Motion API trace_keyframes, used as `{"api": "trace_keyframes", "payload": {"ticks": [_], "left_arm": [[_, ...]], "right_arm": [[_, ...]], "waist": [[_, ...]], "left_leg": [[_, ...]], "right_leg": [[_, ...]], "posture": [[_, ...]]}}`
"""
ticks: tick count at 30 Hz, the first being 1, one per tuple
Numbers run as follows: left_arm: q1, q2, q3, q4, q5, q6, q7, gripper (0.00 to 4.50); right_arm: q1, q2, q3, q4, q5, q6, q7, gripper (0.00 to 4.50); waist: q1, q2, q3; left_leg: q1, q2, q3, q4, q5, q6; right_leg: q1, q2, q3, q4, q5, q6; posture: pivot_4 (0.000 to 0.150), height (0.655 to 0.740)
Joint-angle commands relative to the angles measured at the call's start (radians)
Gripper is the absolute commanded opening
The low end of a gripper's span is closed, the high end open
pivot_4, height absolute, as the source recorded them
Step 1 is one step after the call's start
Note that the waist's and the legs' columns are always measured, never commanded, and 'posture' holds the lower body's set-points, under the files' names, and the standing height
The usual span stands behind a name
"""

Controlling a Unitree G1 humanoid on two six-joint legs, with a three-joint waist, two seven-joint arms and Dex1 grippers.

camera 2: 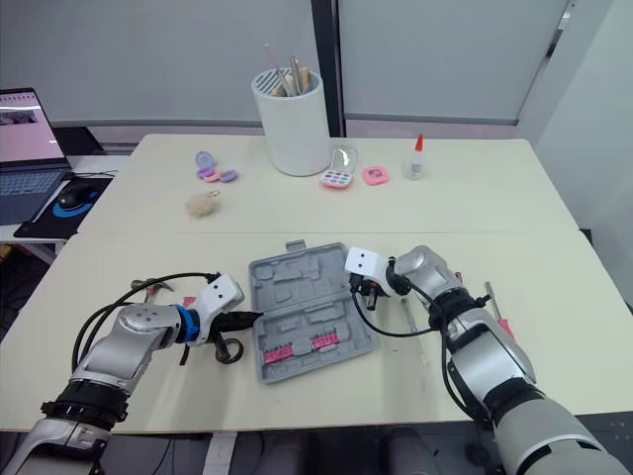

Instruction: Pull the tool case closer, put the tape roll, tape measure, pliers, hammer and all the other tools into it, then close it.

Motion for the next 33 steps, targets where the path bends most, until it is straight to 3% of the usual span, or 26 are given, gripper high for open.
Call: {"api": "trace_keyframes", "payload": {"ticks": [1, 17, 33], "left_arm": [[-0.024, -0.023, -0.023, -0.015, 0.003, -0.013, -0.022, 0.0], [-0.016, -0.028, -0.112, -0.117, 0.028, -0.023, -0.15, 0.0], [0.038, -0.018, -0.19, -0.193, 0.06, -0.039, -0.214, 0.0]], "right_arm": [[0.022, -0.002, -0.015, -0.108, 0.016, 0.01, 0.039, 0.02], [0.451, -0.194, -0.1, -0.89, 0.108, 0.486, 0.055, 0.02], [0.629, -0.327, -0.06, -1.177, 0.187, 0.687, 0.04, 0.02]], "waist": [[0.001, 0.0, 0.0], [0.003, 0.0, 0.0], [0.002, 0.0, 0.0]], "left_leg": [[0.0, 0.0, 0.0, 0.001, 0.0, 0.0], [-0.009, -0.001, -0.005, 0.008, 0.0, 0.0], [-0.009, -0.001, -0.006, 0.008, 0.0, 0.0]], "right_leg": [[0.0, 0.0, 0.0, 0.0, 0.0, 0.0], [-0.003, 0.001, -0.002, 0.0, 0.0, 0.0], [-0.002, 0.003, -0.001, -0.001, 0.0, 0.0]], "posture": [[0.15, 0.7376], [0.15, 0.7376], [0.15, 0.7376]]}}
